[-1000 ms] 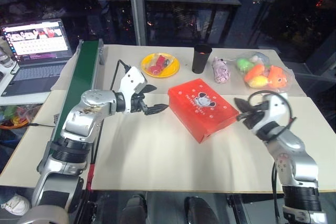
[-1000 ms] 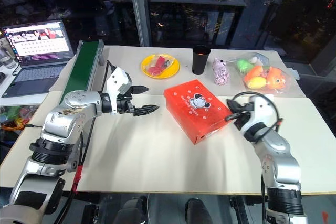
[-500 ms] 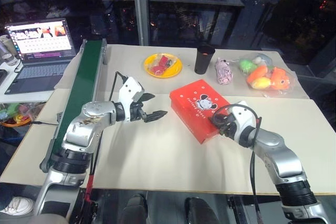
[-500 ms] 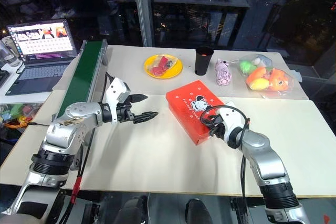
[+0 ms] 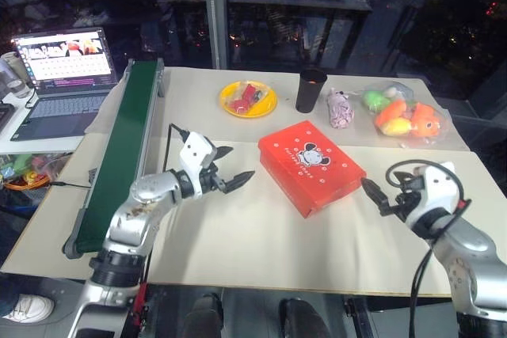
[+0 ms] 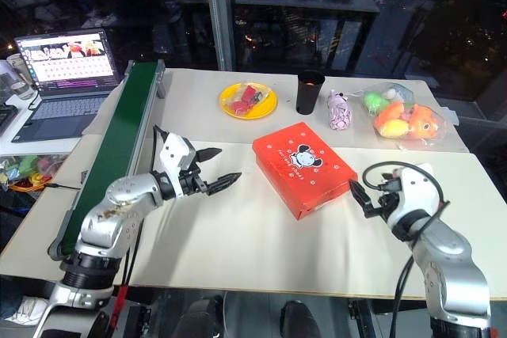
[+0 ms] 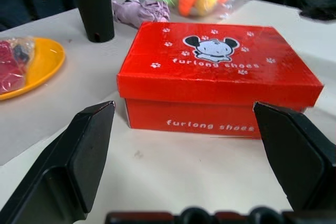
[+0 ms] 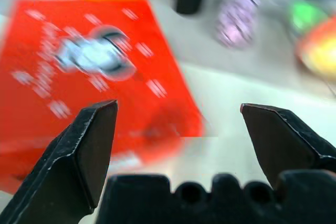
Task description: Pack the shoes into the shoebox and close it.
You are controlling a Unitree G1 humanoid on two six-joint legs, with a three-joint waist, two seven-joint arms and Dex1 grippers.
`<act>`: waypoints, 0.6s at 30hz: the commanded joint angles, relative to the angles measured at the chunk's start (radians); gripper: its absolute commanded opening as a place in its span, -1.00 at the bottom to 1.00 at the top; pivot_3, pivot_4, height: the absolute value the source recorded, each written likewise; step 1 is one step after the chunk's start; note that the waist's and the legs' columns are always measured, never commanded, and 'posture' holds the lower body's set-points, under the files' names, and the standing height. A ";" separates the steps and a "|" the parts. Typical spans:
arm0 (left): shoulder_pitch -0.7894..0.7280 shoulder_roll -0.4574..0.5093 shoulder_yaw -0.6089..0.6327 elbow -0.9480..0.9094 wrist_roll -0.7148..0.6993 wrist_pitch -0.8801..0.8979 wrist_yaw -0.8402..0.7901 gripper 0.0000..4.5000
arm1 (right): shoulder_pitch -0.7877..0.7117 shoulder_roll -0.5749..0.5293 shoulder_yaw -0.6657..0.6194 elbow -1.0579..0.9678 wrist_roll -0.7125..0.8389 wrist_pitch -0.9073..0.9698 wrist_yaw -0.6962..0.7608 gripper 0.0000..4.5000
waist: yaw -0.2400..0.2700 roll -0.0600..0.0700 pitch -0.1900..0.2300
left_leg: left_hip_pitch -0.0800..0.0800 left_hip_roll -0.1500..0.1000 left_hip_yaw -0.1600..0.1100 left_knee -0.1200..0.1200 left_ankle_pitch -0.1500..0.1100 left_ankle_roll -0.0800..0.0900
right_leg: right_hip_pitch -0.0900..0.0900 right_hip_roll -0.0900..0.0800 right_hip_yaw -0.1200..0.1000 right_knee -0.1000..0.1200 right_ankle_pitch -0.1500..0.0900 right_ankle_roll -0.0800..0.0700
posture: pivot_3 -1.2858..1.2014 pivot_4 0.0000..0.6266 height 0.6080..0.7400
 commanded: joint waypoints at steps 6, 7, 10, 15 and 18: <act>0.133 -0.088 0.008 0.064 0.082 -0.196 0.115 1.00 | 0.108 0.114 -0.026 0.044 -0.089 -0.236 -0.074 0.97 | -0.010 0.001 -0.001 | 0.005 0.000 0.000 -0.001 0.000 0.000 | 0.004 0.000 0.001 0.000 -0.003 0.000 | 0.03 -0.52 0.94; 0.139 -0.091 0.010 0.075 0.089 -0.211 0.121 1.00 | 0.112 0.124 -0.021 0.050 -0.095 -0.249 -0.077 0.97 | -0.011 0.001 -0.001 | 0.005 0.000 0.001 -0.001 0.000 -0.001 | 0.003 0.000 0.001 0.000 -0.003 -0.001 | 0.03 -0.52 0.94; 0.182 -0.113 0.014 0.132 0.115 -0.287 0.152 1.00 | 0.134 0.179 0.024 0.096 -0.124 -0.322 -0.081 0.97 | -0.013 0.001 -0.002 | 0.006 0.000 0.001 -0.002 -0.003 -0.004 | 0.003 0.000 0.001 0.000 -0.003 -0.001 | 0.03 -0.52 0.94; 0.210 -0.126 0.021 0.203 0.141 -0.376 0.165 1.00 | 0.121 0.201 0.059 0.156 -0.146 -0.384 -0.074 0.97 | -0.012 0.002 -0.003 | 0.006 0.000 0.001 -0.002 -0.003 -0.005 | 0.003 0.000 0.001 0.000 -0.003 -0.001 | 0.03 -0.52 0.94; 0.229 -0.124 0.023 0.239 0.157 -0.424 0.170 1.00 | 0.109 0.198 0.072 0.193 -0.149 -0.410 -0.065 0.97 | -0.011 0.002 -0.003 | 0.006 0.000 0.001 -0.002 -0.005 -0.008 | 0.003 -0.001 0.001 -0.001 -0.003 -0.001 | 0.03 -0.52 0.94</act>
